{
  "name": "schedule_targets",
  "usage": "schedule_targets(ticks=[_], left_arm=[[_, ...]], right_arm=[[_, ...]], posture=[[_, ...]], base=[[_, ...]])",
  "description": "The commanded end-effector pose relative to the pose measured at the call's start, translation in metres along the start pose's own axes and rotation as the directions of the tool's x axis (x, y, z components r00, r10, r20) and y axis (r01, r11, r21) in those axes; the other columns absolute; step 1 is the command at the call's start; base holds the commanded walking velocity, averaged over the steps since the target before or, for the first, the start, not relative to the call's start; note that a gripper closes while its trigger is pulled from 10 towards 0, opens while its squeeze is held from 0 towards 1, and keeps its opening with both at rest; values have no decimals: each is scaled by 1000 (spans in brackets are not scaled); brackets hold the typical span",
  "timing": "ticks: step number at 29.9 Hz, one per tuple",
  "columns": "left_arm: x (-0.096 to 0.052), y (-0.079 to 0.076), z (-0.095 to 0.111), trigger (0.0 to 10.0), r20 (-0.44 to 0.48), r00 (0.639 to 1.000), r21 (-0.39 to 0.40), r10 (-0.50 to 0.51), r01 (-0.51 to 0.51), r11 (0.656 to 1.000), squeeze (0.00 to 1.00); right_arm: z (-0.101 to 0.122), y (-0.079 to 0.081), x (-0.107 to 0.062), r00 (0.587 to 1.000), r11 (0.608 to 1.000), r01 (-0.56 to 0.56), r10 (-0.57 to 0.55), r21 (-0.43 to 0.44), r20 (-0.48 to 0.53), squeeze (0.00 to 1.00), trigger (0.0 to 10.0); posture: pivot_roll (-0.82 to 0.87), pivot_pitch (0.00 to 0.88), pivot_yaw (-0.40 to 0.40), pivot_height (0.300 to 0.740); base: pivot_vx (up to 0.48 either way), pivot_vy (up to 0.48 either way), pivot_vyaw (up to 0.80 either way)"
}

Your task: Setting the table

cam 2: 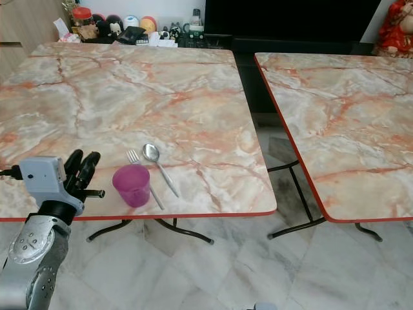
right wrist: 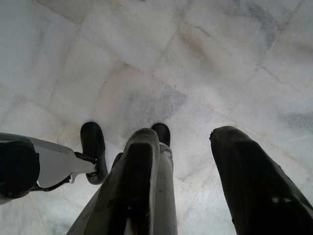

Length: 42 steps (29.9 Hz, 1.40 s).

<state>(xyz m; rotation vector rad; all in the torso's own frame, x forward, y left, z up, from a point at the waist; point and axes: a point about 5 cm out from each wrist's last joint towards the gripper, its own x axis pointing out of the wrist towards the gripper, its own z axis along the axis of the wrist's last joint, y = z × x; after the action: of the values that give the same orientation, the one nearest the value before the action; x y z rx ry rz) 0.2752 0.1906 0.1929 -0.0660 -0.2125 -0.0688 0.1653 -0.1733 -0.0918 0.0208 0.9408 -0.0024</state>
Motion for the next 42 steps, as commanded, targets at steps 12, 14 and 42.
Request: schedule_targets(ticks=[12, 14, 42], left_arm=[[14, -1, 20, 10000, -94, 995, -169, -31, 14, 986, 1000], [16, 0, 20, 10000, -158, 987, -153, -31, 7, 988, 1000], [21, -7, 13, 10000, -456, 885, -117, -93, 44, 992, 0]], right_arm=[[-8, -2, -2, 1000, 1000, 3, -3, 0, -30, 0, 10000], [-8, -2, -2, 1000, 1000, 3, -3, 1, -31, 0, 10000], [-10, -1, -2, 999, 1000, 4, -4, 6, -36, 0, 10000]], posture=[[160, 145, -34, 740], [160, 140, -32, 740], [169, 143, -23, 740]], base=[[0, 0, 0], [0, 0, 0], [0, 0, 0]])
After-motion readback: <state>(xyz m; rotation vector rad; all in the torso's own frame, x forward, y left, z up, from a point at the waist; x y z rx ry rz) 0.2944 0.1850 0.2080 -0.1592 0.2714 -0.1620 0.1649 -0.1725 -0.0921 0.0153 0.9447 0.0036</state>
